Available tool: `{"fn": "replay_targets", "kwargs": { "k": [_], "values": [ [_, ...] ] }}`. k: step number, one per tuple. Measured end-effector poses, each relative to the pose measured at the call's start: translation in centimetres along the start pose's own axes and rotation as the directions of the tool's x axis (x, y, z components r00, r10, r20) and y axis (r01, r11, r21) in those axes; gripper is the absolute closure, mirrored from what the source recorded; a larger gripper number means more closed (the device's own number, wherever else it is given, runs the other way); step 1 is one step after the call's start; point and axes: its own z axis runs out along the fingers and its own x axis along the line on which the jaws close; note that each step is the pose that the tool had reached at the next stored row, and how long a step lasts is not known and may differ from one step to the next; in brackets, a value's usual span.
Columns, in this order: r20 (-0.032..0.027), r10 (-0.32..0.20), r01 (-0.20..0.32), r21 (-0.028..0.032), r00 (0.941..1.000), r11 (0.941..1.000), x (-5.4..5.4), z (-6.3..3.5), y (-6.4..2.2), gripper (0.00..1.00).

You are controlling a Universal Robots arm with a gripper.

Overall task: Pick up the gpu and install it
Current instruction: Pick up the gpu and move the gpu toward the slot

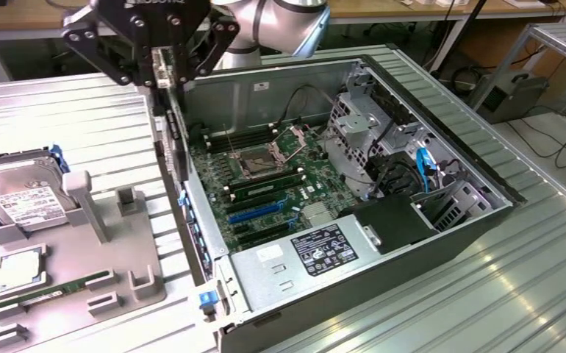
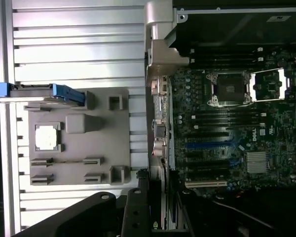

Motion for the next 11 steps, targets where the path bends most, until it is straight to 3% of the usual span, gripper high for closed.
{"fn": "replay_targets", "kwargs": {
  "k": [6, 11],
  "values": [
    [-0.0082, 0.001, -0.001, 0.0002, 1.0, 1.0, -3.8, 0.21, 0.14, 0.74],
    [-0.012, 0.001, -0.001, 0.0012, 0.9999, 1.0, -7.0, 1.47, 0.17, 0.74]
  ]
}}
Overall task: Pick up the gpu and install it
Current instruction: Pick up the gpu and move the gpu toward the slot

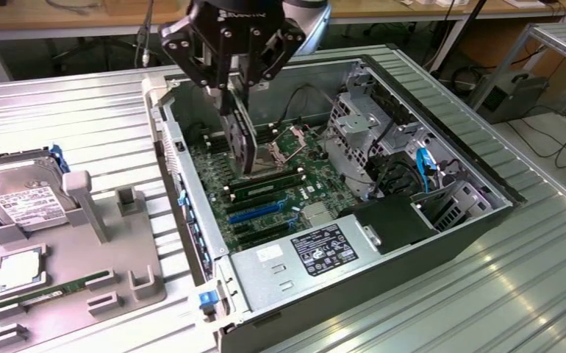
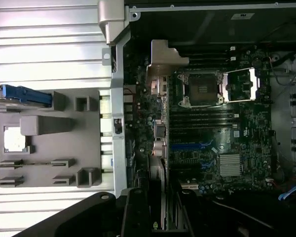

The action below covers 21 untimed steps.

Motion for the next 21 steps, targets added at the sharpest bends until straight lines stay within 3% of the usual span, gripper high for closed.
{"fn": "replay_targets", "kwargs": {
  "k": [5, 17, 19, 21],
  "values": [
    [-0.0008, 0.0, 0.0, 0.0037, 1.0, 1.0, -2.4, 1.0, 0.07, 0.74],
    [-0.0017, -0.009, 0.009, 0.0245, 1.0, 0.9997, -8.4, 3.65, 0.5, 0.74],
    [-0.0041, -0.017, 0.017, 0.0244, 0.9998, 0.9996, -8.8, 4.01, 0.49, 0.74],
    [-0.0109, -0.027, 0.027, 0.0245, 0.9996, 0.9993, -9.0, 4.17, 0.5, 0.74]
  ]
}}
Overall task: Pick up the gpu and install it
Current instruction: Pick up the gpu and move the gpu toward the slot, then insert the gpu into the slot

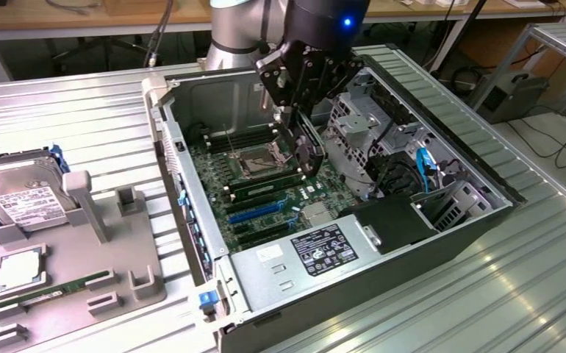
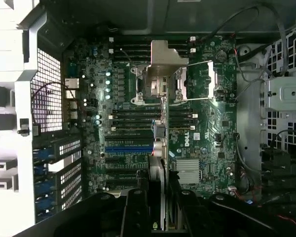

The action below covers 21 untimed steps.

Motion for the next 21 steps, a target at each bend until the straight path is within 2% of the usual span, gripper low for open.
{"fn": "replay_targets", "kwargs": {
  "k": [3, 5, 21],
  "values": [
    [-0.0218, -0.013, 0.013, -0.0001, 0.9997, 0.9999, -0.29, 0.13, 0.0, 0.74],
    [-0.0268, -0.016, 0.016, 0.0001, 0.9995, 0.9999, -0.31, 0.19, 0.0, 0.74],
    [-0.029, -0.034, 0.034, 0.0, 0.999, 0.9994, -0.32, 0.19, 0.0, 0.74]
  ]
}}
